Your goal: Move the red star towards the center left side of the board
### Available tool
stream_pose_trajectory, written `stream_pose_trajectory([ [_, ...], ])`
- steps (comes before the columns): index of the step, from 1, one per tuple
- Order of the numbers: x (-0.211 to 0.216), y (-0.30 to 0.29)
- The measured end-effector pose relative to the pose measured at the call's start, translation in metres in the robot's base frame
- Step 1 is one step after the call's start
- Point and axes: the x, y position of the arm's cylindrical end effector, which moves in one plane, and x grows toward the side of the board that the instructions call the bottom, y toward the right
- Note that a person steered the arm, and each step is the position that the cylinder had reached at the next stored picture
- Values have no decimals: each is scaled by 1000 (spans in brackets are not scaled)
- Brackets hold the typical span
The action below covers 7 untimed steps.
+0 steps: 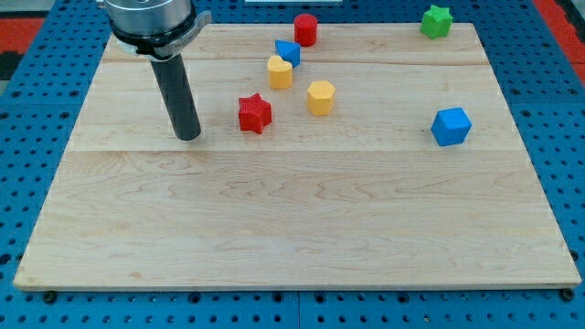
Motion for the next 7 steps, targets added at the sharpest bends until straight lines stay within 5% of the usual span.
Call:
stream_pose_trajectory([
  [4,3,152],
  [7,-34,82],
])
